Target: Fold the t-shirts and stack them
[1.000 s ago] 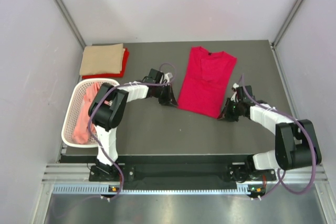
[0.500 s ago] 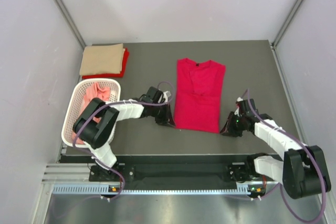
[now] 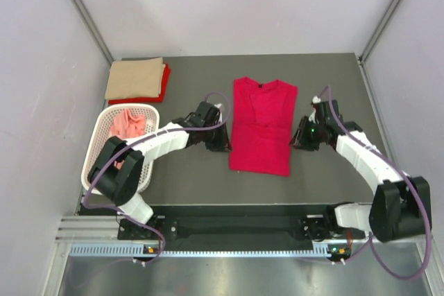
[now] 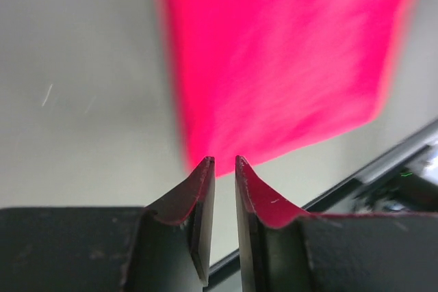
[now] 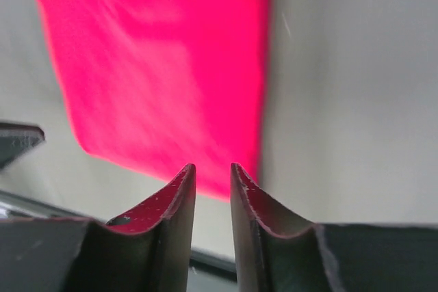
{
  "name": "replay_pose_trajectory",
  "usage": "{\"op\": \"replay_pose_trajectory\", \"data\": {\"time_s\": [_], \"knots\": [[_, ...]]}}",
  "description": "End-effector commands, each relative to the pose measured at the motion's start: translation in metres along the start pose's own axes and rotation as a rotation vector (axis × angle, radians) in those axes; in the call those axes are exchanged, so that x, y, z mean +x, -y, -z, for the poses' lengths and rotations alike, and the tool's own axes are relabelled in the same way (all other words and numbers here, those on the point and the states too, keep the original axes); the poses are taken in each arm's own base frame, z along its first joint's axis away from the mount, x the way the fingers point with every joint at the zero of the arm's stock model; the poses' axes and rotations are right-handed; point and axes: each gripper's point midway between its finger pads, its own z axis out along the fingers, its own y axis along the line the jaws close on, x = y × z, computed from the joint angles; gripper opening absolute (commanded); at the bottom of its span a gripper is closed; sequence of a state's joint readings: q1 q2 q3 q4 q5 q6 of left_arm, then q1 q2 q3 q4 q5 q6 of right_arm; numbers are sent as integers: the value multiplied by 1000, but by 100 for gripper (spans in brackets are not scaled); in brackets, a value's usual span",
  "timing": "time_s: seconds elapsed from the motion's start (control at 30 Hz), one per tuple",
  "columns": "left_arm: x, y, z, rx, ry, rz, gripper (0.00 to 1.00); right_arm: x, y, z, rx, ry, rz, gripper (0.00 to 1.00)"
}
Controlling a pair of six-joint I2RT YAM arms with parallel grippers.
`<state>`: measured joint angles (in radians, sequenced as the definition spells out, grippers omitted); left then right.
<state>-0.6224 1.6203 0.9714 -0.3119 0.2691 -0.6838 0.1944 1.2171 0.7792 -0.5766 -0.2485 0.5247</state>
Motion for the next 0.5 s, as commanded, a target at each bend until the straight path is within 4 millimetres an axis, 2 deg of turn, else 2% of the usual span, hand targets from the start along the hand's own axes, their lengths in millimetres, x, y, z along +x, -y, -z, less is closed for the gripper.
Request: {"op": "replay_pose_trajectory", "data": {"time_s": [0.0,0.03,0.1,0.13,0.2,0.23,0.33,0.47], "knots": [[-56,55,8,163,123,-123,24,-61,-34,-2,-75,115,101,26],[-67,62,-1,176,111,-124,23,-63,-34,-13,-72,87,103,26],[-75,71,-9,218,85,-129,22,-80,-44,-19,-103,106,120,26],[-85,74,-19,229,91,-133,22,-79,-41,-32,-93,75,121,26],[-95,79,-26,256,102,-137,22,-87,-42,-40,-97,69,127,25],[-100,79,-35,257,99,-129,22,-85,-35,-53,-78,42,121,25],[-115,77,-50,261,112,-113,22,-90,-20,-71,-48,8,105,25],[-122,65,-63,240,110,-95,22,-101,-5,-84,-11,4,98,26]]}}
